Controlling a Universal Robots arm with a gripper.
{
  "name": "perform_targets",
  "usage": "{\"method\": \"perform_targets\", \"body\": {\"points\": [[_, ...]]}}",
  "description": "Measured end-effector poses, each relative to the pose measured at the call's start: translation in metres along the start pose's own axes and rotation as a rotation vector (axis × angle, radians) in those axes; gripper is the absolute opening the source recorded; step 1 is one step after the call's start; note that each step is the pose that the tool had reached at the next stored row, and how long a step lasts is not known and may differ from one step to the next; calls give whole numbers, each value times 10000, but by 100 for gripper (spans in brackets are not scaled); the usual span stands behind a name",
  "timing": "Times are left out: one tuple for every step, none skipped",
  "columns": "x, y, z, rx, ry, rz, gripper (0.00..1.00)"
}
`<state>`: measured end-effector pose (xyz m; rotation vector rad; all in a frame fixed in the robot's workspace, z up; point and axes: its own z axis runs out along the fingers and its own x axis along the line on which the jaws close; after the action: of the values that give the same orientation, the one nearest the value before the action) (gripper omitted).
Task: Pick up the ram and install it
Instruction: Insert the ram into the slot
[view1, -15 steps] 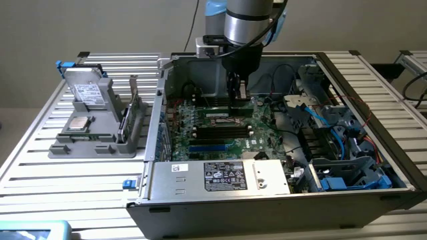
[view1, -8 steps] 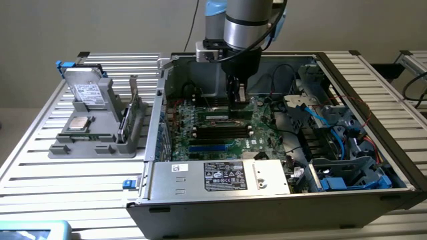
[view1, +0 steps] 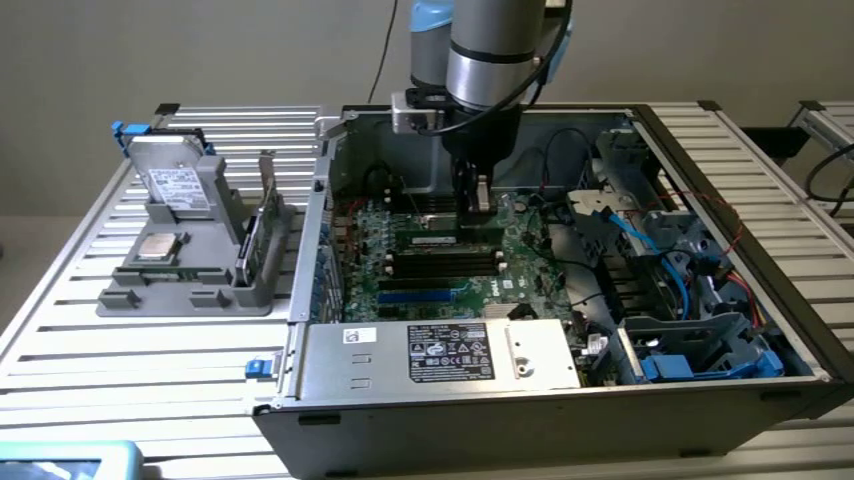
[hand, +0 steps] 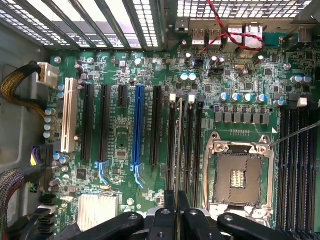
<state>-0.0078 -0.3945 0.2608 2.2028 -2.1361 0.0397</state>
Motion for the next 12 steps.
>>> {"method": "perform_targets", "body": {"points": [[-1, 0, 11, 0, 0, 0, 13], [-1, -1, 22, 0, 0, 0, 13], [-2, -1, 31, 0, 1, 0, 13], [-3, -1, 38, 0, 2, 0, 13], [-3, -1, 45, -1, 1, 0, 13], [-3, -2, 51, -1, 2, 0, 13], [-3, -2, 56, -1, 4, 0, 13], [-4, -2, 61, -1, 4, 0, 13], [-3, -2, 65, -1, 6, 1, 13], [-2, -1, 70, -1, 7, 2, 13], [-1, -1, 76, -1, 6, 3, 13], [-1, -2, 81, 0, 6, 1, 13]]}}
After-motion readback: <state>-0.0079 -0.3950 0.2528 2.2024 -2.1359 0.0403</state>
